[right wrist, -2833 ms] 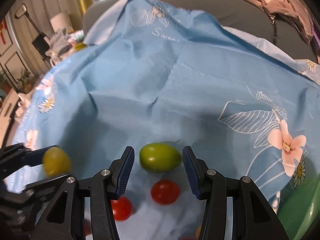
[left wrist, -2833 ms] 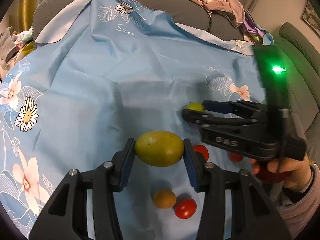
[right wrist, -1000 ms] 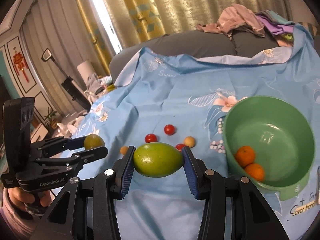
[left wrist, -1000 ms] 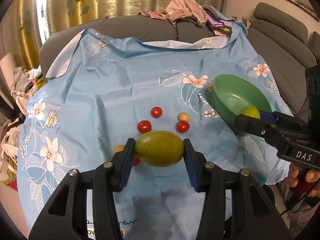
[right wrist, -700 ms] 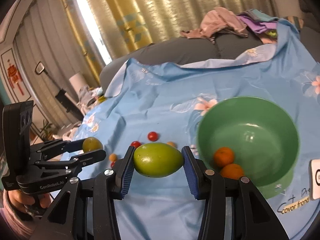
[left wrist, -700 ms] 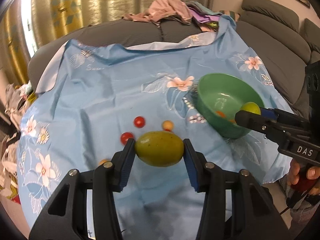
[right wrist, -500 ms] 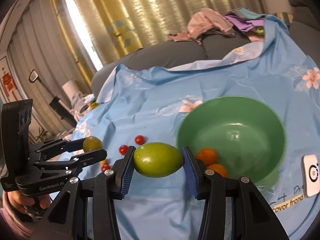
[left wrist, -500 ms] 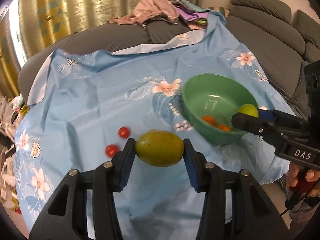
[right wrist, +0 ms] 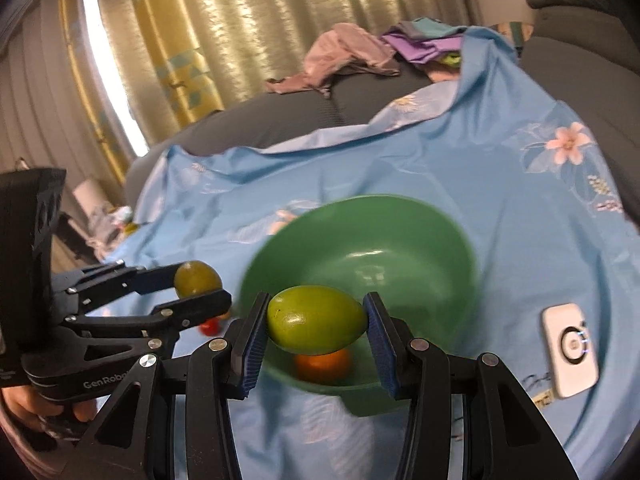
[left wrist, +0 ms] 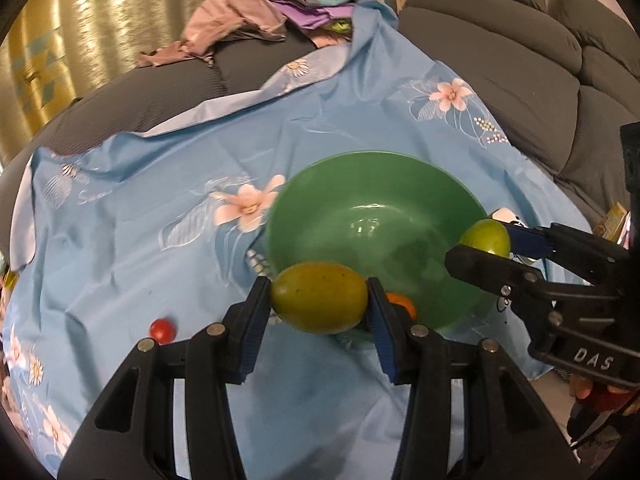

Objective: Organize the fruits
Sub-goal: 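Carry both fruits over the green bowl and open both tools, then withdraw both tools and approach the red cherry tomatoes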

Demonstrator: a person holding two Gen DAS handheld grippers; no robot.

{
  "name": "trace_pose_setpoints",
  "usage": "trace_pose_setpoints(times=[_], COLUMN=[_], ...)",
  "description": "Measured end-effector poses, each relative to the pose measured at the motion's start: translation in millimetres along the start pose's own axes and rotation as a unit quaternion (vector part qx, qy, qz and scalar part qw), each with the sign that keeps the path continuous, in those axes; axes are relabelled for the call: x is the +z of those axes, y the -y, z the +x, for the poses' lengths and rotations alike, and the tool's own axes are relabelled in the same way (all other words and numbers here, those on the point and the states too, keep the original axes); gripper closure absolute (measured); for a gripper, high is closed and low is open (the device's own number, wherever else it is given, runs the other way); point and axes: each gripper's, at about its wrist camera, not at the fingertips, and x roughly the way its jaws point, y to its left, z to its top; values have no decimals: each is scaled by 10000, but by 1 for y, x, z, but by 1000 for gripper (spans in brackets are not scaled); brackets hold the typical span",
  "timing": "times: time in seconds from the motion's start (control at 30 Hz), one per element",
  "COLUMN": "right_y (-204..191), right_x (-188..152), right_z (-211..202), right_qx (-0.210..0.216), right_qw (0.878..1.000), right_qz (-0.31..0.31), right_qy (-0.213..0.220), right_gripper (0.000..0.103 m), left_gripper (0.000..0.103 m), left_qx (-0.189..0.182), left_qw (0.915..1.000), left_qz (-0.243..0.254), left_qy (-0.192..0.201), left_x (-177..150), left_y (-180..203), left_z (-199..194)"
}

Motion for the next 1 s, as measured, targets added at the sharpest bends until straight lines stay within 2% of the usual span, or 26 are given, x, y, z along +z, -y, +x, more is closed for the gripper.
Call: trace_pose_setpoints(times=[0.33, 0.6, 0.63, 0.7, 0.77, 0.83, 0.9, 1.0], right_y=[13, 13, 13, 11, 8, 5, 1, -7], right_x=[-7, -7, -7, -6, -5, -4, -4, -5], right_z=[16, 18, 18, 14, 10, 6, 2, -4], right_qx=[-374, -517, -521, -540, -572, -575, -491, -292], right_qw=[9990, 9981, 9981, 9981, 9981, 9981, 9986, 9994], right_qz=[-75, -71, -83, -105, -114, -126, -114, -107], right_qy=[-212, -333, -325, -275, -218, -179, -147, -116], right_gripper=[55, 55, 55, 55, 54, 54, 53, 53], left_gripper=[55, 53, 52, 36, 29, 29, 18, 11], left_qx=[-1, 69, 77, 146, 222, 288, 417, 627], left_qw=[9993, 9995, 9995, 9996, 9995, 9995, 9991, 9980], left_qz=[204, 211, 210, 203, 189, 151, 97, 16], left_qy=[-313, -240, -221, -161, -91, -29, 18, 80], left_x=[2, 2, 2, 1, -1, -2, -6, -16], left_y=[12, 10, 10, 9, 8, 5, 1, -6], left_z=[34, 31, 29, 24, 18, 9, -1, -17])
